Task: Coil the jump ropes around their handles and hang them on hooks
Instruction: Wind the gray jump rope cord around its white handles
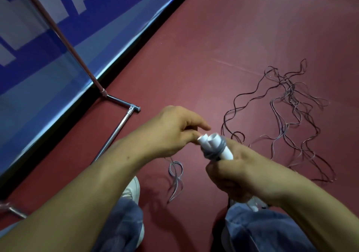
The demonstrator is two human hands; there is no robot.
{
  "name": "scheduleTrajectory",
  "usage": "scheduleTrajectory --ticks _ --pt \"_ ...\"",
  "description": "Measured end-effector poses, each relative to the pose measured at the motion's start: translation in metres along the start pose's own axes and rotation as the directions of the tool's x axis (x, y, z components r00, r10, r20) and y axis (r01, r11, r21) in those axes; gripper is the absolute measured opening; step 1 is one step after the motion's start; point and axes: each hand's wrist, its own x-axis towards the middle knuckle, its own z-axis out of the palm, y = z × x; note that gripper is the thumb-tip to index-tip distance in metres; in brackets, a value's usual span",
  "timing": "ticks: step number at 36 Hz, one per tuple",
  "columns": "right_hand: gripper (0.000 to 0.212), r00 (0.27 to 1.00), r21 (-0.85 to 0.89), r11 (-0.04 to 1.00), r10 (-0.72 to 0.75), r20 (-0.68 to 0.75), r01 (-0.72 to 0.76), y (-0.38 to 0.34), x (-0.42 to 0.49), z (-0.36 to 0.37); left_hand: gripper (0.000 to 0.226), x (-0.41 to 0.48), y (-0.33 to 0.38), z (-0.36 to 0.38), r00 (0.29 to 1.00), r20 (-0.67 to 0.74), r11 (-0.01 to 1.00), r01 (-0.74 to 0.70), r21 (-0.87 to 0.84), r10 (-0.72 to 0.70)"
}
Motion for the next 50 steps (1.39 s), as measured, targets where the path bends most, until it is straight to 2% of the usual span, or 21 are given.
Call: scheduleTrajectory --ticks 1,2,3,4,5,8,14,18,21,23,27,32,36,39,40,43,46,48,50 --pt "0.035 1.000 -0.207 0.978 -0.008 -0.021 0.003 0.001 0.001 0.001 0.021 -0.001 0.000 0.000 0.995 0.054 0.992 -0.087 0.086 0.083" --pt "0.034 0.998 -0.454 0.891 -0.040 -0.043 0.016 0.004 0.001 0.003 0.017 -0.002 0.002 0.001 0.983 0.123 0.971 -0.158 0.180 0.137" --pt "0.031 0.998 -0.649 0.760 -0.062 -0.031 0.027 0.007 0.003 0.005 0.013 -0.003 0.003 0.004 0.970 0.198 0.941 -0.196 0.274 0.145" --pt "0.031 0.998 -0.758 0.651 -0.062 -0.007 0.035 0.010 0.004 0.009 0.009 -0.005 0.003 0.008 0.957 0.258 0.912 -0.222 0.344 0.135" --pt "0.031 0.998 -0.808 0.588 -0.058 0.016 0.047 0.015 0.004 0.013 0.008 -0.006 0.002 0.011 0.945 0.301 0.890 -0.241 0.387 0.126" --pt "0.024 0.998 -0.875 0.481 -0.064 0.024 0.052 0.029 0.009 0.023 0.007 -0.007 0.001 0.019 0.928 0.363 0.860 -0.249 0.446 0.080" --pt "0.026 0.987 -0.938 0.343 -0.127 -0.099 -0.050 0.044 0.024 0.024 0.010 -0.006 0.005 0.024 0.943 0.331 0.883 -0.145 0.446 -0.012" --pt "0.024 0.971 -0.924 0.366 -0.154 -0.183 -0.115 0.045 0.031 0.014 0.011 -0.009 0.013 0.026 0.965 0.260 0.878 -0.100 0.468 -0.028" --pt "0.018 0.954 -0.919 0.363 -0.184 -0.236 -0.157 0.044 0.033 0.010 0.014 -0.012 0.013 0.022 0.976 0.215 0.912 -0.064 0.406 -0.027" --pt "0.014 0.946 -0.913 0.364 -0.188 -0.264 -0.182 0.043 0.032 0.010 0.019 -0.014 0.013 0.020 0.977 0.210 0.929 -0.053 0.367 -0.027" --pt "0.010 0.937 -0.910 0.356 -0.188 -0.293 -0.213 0.045 0.034 0.010 0.011 -0.016 0.017 0.022 0.973 0.229 0.916 -0.058 0.397 -0.038" --pt "0.005 0.924 -0.874 0.429 -0.189 -0.332 -0.226 0.046 0.038 0.000 0.011 -0.021 0.019 0.024 0.987 0.160 0.901 -0.067 0.428 -0.003" --pt "0.027 0.909 -0.844 0.489 -0.211 -0.359 -0.219 0.044 0.038 -0.006 0.019 -0.026 0.022 0.029 0.995 0.086 0.899 -0.085 0.429 0.053" --pt "0.010 0.882 -0.828 0.521 -0.268 -0.388 -0.206 0.042 0.037 -0.007 0.019 -0.027 0.024 0.033 0.994 0.026 0.907 -0.110 0.406 0.108" --pt "0.013 0.876 -0.823 0.530 -0.278 -0.395 -0.203 0.041 0.037 -0.007 0.020 -0.028 0.025 0.035 0.993 0.014 0.907 -0.114 0.405 0.119" --pt "0.039 0.855 -0.764 0.605 -0.254 -0.452 -0.224 0.037 0.034 -0.008 0.028 -0.032 0.029 0.046 0.988 -0.054 0.912 -0.111 0.395 0.143" --pt "0.045 0.836 -0.741 0.630 -0.261 -0.484 -0.232 0.037 0.034 -0.009 0.039 -0.032 0.030 0.053 0.969 -0.178 0.927 -0.098 0.363 0.172" --pt "0.046 0.821 -0.730 0.639 -0.264 -0.506 -0.245 0.034 0.032 -0.010 0.043 -0.032 0.033 0.054 0.955 -0.251 0.943 -0.069 0.326 0.157" --pt "0.045 0.816 -0.724 0.634 -0.245 -0.523 -0.274 0.029 0.029 -0.010 0.046 -0.033 0.040 0.052 0.947 -0.316 0.978 0.006 0.207 0.061"
